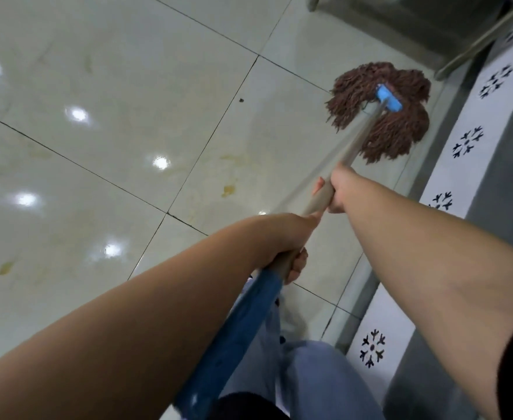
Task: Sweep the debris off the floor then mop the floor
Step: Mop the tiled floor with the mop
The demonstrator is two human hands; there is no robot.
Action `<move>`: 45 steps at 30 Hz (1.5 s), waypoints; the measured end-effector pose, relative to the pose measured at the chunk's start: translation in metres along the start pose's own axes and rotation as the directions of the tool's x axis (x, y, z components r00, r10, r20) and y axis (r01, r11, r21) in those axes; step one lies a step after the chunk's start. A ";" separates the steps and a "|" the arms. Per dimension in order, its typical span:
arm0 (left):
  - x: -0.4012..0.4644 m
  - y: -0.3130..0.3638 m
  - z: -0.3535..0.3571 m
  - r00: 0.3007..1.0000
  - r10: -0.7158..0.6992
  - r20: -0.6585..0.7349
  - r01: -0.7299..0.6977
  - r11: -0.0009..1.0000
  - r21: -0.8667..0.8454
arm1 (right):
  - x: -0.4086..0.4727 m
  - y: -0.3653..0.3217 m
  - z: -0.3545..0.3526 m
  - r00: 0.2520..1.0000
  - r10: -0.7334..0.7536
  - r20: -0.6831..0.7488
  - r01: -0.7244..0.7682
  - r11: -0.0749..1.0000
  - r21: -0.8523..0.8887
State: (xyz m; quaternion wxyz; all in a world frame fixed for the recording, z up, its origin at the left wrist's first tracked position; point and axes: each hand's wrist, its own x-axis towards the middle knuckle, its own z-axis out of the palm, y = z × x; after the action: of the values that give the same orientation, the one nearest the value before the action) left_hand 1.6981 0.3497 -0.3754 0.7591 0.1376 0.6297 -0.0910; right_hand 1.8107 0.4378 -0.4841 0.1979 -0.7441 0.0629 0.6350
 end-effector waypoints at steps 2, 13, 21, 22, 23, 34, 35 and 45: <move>0.005 0.027 0.007 1.000 0.011 0.029 -0.010 1.000 -0.017 | 0.008 -0.028 -0.006 1.000 -0.002 0.001 0.002 1.000 0.014; 0.025 0.120 0.076 0.986 0.151 0.077 -0.138 0.978 -0.158 | 0.033 -0.135 -0.064 0.998 0.026 0.052 -0.021 0.995 -0.096; 0.037 0.163 0.101 0.996 0.079 -0.034 -0.083 0.987 -0.140 | 0.045 -0.174 -0.081 0.996 0.019 0.086 -0.011 0.996 -0.090; 0.037 0.164 0.100 0.995 0.081 -0.052 -0.087 0.986 -0.140 | 0.044 -0.174 -0.080 0.995 0.014 0.096 -0.004 0.994 -0.106; 0.036 0.163 0.100 0.994 0.083 -0.065 -0.091 0.986 -0.141 | 0.042 -0.173 -0.079 0.995 0.010 0.103 0.002 0.993 -0.117; 0.031 0.045 0.108 0.995 0.096 -0.012 -0.097 0.985 -0.142 | 0.017 -0.061 -0.091 0.998 -0.054 0.026 0.056 0.995 -0.080; 0.029 0.018 0.099 0.996 0.090 -0.021 -0.092 0.987 -0.131 | 0.013 -0.035 -0.085 0.998 -0.059 0.017 0.060 0.993 -0.101; -0.029 -0.326 -0.010 0.995 -0.041 -0.087 0.038 0.998 -0.044 | -0.073 0.311 -0.002 0.998 0.064 0.028 -0.063 0.997 -0.037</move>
State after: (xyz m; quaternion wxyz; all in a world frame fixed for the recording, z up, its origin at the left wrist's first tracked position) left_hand 1.5815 0.0434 -0.3797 0.7314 0.1131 0.6669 -0.0866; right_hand 1.6916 0.1409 -0.4797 0.1649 -0.7359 0.0722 0.6527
